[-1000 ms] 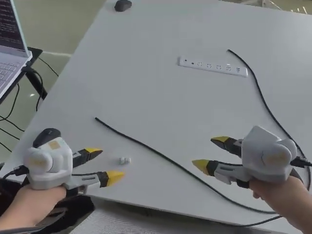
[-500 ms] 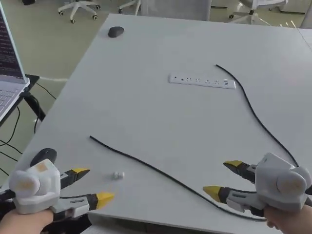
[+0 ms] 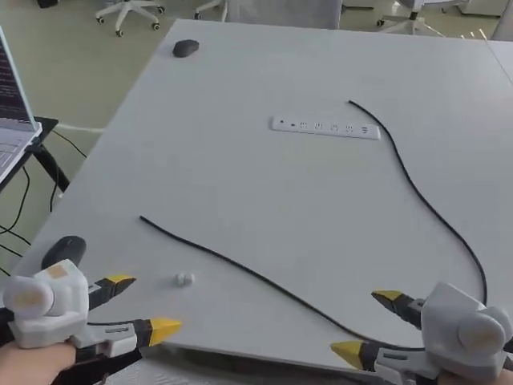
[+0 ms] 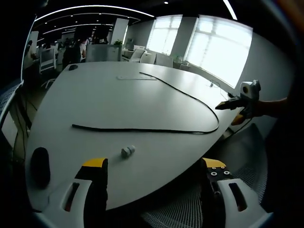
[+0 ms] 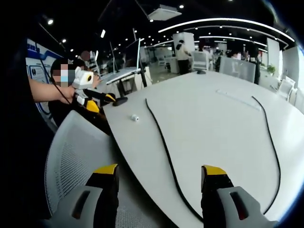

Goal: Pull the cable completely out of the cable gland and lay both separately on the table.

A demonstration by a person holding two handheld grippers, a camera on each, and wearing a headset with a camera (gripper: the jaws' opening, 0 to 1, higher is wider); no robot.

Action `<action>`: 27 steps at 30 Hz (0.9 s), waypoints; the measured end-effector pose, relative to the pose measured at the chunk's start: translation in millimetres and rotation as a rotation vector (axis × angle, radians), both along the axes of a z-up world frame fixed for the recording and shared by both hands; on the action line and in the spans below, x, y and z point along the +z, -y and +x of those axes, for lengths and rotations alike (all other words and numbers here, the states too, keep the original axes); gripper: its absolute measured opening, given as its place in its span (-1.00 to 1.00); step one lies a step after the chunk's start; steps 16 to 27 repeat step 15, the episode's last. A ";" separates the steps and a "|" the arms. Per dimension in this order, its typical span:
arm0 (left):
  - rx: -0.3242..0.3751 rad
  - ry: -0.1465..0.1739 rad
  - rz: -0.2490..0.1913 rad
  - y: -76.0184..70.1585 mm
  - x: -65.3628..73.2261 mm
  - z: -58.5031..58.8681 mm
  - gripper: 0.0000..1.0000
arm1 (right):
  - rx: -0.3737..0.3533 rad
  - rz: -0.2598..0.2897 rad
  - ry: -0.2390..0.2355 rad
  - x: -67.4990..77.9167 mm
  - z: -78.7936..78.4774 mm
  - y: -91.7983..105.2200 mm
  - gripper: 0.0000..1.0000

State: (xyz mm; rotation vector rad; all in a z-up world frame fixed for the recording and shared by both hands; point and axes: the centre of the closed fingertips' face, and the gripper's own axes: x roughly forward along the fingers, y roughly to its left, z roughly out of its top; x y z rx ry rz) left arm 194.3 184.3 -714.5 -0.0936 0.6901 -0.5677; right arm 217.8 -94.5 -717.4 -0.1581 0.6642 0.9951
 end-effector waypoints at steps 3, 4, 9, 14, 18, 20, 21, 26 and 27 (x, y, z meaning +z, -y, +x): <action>-0.014 0.000 0.002 4.8 1.4 -0.5 0.63 | -0.014 0.008 -0.010 -3.2 -0.7 3.0 0.45; -0.019 -0.002 0.007 5.8 0.9 -0.3 0.64 | -0.016 0.011 -0.013 -3.6 -1.1 3.5 0.45; -0.025 -0.005 0.016 5.1 -0.2 0.8 0.63 | 0.001 -0.013 -0.012 -8.0 -4.5 5.5 0.45; -0.029 -0.008 0.019 4.8 -0.2 0.6 0.63 | 0.000 -0.011 -0.017 -9.6 -5.0 4.7 0.45; -0.029 -0.009 0.019 4.3 -0.1 0.6 0.63 | 0.003 -0.014 -0.017 -9.9 -5.7 3.9 0.45; -0.029 -0.009 0.019 4.3 -0.1 0.6 0.63 | 0.003 -0.014 -0.017 -9.9 -5.7 3.9 0.45; -0.029 -0.009 0.019 4.3 -0.1 0.6 0.63 | 0.003 -0.014 -0.017 -9.9 -5.7 3.9 0.45; -0.029 -0.009 0.019 4.3 -0.1 0.6 0.63 | 0.003 -0.014 -0.017 -9.9 -5.7 3.9 0.45; -0.029 -0.009 0.019 4.3 -0.1 0.6 0.63 | 0.003 -0.014 -0.017 -9.9 -5.7 3.9 0.45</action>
